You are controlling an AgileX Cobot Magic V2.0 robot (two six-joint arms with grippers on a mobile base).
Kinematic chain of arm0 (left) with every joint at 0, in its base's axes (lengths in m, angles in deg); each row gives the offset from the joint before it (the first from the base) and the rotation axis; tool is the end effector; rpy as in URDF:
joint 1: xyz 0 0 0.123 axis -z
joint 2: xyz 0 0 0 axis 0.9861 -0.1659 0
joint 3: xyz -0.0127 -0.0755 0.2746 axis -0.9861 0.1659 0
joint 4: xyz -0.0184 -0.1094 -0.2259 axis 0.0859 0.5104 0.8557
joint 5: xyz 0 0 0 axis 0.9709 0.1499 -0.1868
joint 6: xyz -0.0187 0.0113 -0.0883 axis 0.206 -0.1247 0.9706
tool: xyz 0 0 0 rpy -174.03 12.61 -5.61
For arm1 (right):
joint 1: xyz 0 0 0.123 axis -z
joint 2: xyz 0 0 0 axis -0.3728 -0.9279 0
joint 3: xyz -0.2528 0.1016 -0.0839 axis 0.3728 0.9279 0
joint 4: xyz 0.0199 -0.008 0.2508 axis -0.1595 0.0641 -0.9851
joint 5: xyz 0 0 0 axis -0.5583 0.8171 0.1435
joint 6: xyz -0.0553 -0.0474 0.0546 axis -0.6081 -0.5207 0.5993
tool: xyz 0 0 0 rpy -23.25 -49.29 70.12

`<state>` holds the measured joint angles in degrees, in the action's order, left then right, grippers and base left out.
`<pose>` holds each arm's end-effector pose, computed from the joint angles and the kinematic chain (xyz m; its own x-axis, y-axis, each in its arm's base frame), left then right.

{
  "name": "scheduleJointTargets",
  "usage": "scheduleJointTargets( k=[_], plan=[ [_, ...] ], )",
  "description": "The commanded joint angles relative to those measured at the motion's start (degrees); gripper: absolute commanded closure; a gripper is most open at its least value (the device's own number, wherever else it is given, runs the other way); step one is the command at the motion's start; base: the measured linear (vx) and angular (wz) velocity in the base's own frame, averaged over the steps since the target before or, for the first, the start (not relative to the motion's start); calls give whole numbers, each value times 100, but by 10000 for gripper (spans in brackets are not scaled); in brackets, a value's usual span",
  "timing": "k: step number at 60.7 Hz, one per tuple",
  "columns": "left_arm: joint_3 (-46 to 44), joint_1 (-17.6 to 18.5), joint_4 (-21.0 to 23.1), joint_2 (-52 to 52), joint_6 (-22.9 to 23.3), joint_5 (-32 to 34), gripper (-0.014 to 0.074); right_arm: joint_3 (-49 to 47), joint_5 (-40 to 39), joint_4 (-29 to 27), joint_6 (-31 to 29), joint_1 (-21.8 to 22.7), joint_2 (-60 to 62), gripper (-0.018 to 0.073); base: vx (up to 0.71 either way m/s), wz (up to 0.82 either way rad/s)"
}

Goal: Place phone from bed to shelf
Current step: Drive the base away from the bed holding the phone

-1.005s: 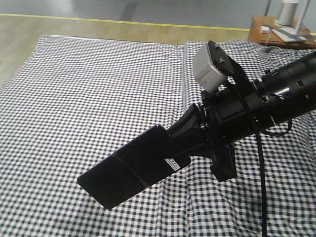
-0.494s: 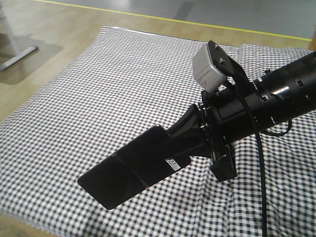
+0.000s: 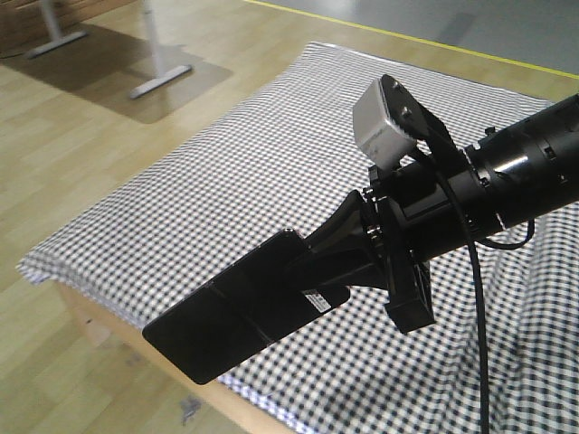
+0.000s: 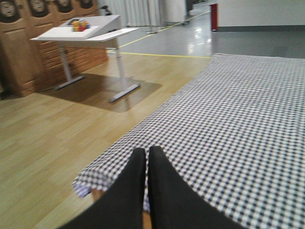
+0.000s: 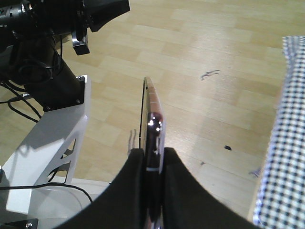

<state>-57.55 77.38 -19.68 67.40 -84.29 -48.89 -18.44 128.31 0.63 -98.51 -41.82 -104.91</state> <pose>0.0560 0.0025 0.1855 -0.1231 0.1162 -0.9856 -0.0340 0.9921 0.1212 0.2260 0.1574 0.3509 -0.2520 -0.5427 -0.8012 -0.9677 0.1392 0.2100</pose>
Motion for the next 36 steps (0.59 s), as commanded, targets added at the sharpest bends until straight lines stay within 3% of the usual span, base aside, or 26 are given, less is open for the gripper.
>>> scheduleJointTargets(
  k=[1, 36],
  plan=[
    [-127, 34, 52, 79, 33, 415, 595, -144, 361, -447, -3, 7, 199, 561, -14, 54],
    [-127, 34, 52, 79, 33, 415, 595, -144, 361, -447, -3, 7, 199, 561, -12, 51]
  ],
)
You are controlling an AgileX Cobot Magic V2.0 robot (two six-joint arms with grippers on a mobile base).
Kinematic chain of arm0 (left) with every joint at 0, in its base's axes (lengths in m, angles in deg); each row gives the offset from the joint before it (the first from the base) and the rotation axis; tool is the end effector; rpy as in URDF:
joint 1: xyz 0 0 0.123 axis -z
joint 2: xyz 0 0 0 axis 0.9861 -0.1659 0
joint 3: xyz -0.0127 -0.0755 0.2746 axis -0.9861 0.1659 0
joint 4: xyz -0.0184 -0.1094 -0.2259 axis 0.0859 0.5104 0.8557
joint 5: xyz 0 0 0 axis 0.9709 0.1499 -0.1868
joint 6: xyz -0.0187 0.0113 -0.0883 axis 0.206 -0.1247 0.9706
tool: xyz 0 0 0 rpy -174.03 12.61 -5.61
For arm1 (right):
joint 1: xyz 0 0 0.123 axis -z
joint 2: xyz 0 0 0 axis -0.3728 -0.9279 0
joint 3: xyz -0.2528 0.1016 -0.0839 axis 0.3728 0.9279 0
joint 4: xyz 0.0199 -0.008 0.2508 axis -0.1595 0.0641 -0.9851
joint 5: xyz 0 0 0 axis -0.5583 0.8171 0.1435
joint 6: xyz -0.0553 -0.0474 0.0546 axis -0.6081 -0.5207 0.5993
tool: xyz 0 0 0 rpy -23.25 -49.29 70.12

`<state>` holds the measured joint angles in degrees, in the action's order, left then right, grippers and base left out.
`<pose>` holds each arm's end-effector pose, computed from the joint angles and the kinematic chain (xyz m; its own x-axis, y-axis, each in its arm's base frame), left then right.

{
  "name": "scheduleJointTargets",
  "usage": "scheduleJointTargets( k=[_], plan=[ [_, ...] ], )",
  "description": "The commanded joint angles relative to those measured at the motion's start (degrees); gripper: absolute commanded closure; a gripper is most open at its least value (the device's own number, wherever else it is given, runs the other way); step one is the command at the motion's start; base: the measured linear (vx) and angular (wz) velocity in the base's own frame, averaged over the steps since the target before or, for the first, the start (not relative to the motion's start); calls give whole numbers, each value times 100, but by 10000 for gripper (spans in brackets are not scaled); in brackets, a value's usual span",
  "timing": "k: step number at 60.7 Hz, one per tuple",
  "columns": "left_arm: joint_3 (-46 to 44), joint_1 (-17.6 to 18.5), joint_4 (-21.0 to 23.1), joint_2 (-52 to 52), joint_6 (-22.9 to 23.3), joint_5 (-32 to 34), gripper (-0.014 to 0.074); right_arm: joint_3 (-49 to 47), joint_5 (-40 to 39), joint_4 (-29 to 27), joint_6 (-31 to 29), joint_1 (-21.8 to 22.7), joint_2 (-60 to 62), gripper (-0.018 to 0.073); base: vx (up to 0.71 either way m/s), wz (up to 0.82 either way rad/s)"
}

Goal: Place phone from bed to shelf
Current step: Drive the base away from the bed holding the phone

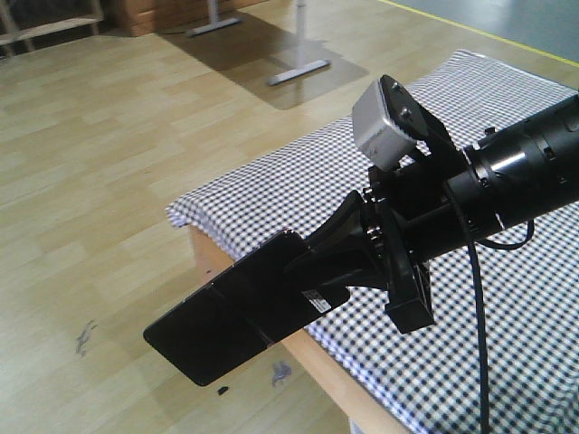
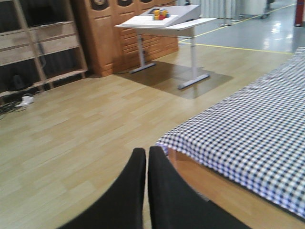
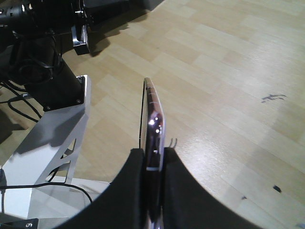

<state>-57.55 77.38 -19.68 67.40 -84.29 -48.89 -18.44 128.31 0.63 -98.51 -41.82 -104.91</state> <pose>0.0560 0.0025 0.1855 -0.1231 0.1162 -0.9856 -0.0340 0.9921 0.1212 0.2260 0.1574 0.3509 -0.2520 -0.5427 -0.8012 -0.9677 0.1392 0.2100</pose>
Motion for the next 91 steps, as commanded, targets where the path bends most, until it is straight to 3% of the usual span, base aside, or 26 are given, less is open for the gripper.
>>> scheduleJointTargets(
  k=[1, 91],
  plan=[
    [-127, 34, 52, 79, 33, 415, 595, -144, 361, -447, -3, 7, 199, 561, -11, 47],
    [-127, 34, 52, 79, 33, 415, 595, -144, 361, -447, -3, 7, 199, 561, -5, 38]
  ],
)
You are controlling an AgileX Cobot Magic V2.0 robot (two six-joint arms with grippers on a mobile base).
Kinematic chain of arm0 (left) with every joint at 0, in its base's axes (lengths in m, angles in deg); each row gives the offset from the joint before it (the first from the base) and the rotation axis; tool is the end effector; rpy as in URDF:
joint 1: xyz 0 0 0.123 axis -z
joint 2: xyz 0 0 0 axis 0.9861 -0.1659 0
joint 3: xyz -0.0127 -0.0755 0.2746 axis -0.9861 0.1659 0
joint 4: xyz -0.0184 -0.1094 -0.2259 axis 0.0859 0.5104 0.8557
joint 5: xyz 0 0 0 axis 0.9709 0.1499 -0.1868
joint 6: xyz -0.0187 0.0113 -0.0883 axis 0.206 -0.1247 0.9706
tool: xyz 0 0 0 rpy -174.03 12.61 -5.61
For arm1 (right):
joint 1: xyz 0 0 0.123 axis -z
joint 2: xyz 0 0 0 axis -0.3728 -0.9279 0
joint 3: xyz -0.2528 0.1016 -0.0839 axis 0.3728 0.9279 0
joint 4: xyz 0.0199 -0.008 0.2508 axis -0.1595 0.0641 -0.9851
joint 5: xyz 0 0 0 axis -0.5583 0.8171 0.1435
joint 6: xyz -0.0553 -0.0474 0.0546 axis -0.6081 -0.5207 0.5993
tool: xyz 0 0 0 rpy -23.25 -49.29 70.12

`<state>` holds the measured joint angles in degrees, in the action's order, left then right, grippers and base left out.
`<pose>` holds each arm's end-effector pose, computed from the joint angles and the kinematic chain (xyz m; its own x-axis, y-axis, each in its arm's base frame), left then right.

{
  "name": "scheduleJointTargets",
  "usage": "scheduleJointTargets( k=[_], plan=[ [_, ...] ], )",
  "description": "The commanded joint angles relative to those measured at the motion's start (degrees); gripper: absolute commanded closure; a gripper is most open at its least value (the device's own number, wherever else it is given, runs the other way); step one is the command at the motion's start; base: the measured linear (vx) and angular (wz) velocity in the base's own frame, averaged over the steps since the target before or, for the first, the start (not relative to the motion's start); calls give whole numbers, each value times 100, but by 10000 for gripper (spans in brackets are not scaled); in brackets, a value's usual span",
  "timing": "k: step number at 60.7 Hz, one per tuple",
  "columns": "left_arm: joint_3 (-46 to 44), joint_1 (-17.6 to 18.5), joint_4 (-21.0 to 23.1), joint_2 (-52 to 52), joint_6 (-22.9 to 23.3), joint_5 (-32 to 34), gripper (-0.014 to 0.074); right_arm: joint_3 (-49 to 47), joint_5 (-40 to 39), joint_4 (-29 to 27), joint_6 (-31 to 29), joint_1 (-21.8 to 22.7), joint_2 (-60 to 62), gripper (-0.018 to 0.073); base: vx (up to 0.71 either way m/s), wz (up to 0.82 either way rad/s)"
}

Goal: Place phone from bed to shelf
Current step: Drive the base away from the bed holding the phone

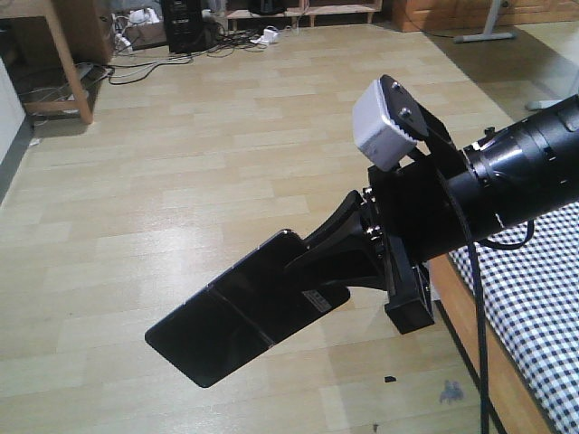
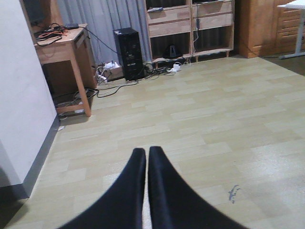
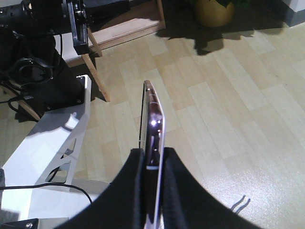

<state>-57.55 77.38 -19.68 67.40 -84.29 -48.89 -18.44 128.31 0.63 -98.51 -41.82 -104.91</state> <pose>0.0560 0.0025 0.1855 -0.1231 0.1162 -0.9856 -0.0340 0.9921 0.1212 0.2260 0.1574 0.3509 -0.2520 -0.5427 -0.8012 -0.9677 0.1392 0.2100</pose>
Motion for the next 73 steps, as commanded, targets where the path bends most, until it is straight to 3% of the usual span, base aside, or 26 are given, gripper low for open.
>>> scheduleJointTargets(
  k=[1, 40, 73],
  plan=[
    [-127, 34, 52, 79, 33, 415, 595, -144, 361, -447, -3, 7, 199, 561, 4, 17],
    [-127, 34, 52, 79, 33, 415, 595, -144, 361, -447, -3, 7, 199, 561, 10, 13],
    [-127, 34, 52, 79, 33, 415, 595, -144, 361, -447, -3, 7, 199, 561, 28, 1]
  ],
)
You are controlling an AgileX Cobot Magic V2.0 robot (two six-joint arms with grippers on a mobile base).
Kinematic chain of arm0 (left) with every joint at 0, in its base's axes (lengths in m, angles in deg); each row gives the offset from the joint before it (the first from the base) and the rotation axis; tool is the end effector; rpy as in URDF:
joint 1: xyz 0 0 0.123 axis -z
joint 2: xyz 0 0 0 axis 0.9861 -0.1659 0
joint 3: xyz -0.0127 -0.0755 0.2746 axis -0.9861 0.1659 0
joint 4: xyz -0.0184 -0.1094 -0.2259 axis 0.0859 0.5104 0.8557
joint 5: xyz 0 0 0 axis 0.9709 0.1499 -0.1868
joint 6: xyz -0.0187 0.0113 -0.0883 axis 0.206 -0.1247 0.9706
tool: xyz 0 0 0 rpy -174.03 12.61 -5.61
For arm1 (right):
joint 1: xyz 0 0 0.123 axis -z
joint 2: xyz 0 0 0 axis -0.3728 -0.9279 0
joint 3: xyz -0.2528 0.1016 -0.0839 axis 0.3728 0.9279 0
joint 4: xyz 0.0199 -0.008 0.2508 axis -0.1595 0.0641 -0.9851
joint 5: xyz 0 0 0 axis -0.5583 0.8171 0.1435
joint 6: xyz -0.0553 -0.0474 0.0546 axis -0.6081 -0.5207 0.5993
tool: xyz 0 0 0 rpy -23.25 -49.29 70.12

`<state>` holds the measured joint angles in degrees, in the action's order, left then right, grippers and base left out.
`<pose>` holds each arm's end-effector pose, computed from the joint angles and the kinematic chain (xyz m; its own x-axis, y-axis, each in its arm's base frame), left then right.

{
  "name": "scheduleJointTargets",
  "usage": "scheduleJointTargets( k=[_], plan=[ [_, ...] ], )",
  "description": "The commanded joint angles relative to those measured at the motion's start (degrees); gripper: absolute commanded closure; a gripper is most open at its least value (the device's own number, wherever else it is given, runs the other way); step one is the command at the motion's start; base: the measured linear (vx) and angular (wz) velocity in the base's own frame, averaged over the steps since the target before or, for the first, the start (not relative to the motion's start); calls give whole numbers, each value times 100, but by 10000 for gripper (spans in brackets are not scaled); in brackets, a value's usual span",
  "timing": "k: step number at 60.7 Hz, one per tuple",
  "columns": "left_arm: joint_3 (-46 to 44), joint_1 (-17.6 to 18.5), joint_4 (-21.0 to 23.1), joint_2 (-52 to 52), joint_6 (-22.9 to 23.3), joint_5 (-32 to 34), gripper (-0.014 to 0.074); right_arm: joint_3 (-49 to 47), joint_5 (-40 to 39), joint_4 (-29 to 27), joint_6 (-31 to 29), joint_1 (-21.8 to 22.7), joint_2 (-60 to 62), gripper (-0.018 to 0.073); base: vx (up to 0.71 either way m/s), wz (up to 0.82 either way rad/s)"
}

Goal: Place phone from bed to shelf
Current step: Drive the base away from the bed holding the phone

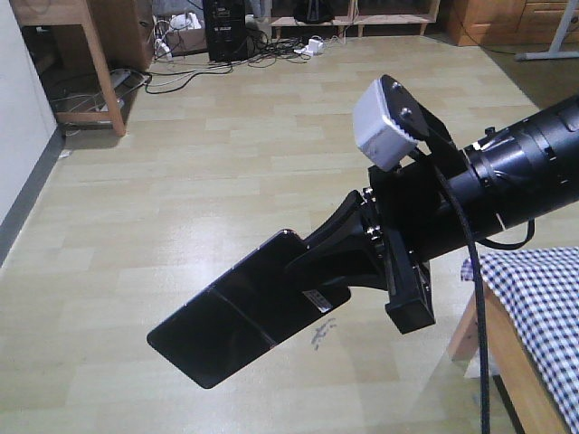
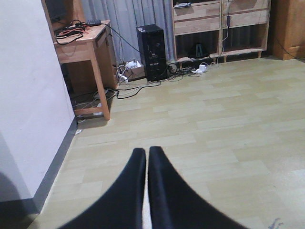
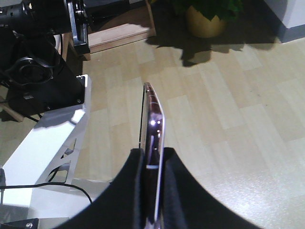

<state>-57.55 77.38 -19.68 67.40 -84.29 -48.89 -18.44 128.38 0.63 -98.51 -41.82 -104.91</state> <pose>0.0560 0.0025 0.1855 -0.1231 0.1162 -0.9856 -0.0340 0.9921 0.1212 0.2258 0.1574 0.3509 -0.2520 -0.5431 -0.8010 -0.9677 0.1383 0.2107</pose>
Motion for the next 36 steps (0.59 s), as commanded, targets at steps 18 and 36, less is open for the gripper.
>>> scheduleJointTargets(
  k=[18, 36],
  plan=[
    [-127, 34, 52, 79, 33, 415, 595, -144, 355, -447, -3, 7, 199, 561, 38, -1],
    [-127, 34, 52, 79, 33, 415, 595, -144, 353, -447, -3, 7, 199, 561, 39, 1]
  ],
)
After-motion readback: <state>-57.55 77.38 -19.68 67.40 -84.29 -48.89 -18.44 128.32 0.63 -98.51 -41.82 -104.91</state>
